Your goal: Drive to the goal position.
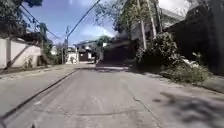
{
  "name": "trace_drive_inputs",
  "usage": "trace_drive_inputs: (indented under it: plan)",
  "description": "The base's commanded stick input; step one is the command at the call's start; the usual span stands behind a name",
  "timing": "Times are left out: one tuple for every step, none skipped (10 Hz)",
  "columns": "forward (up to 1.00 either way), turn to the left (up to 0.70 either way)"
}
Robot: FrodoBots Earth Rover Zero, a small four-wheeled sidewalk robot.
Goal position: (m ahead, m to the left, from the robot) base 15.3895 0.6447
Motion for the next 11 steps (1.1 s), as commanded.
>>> trace_drive_inputs:
  plan:
    - [1.0,-0.23]
    - [1.0,-0.17]
    - [1.0,0.17]
    - [1.0,0.17]
    - [1.0,0.17]
    - [1.0,0.15]
    - [1.0,0.04]
    - [1.0,-0.23]
    - [1.0,-0.23]
    - [1.0,-0.23]
    - [1.0,-0.01]
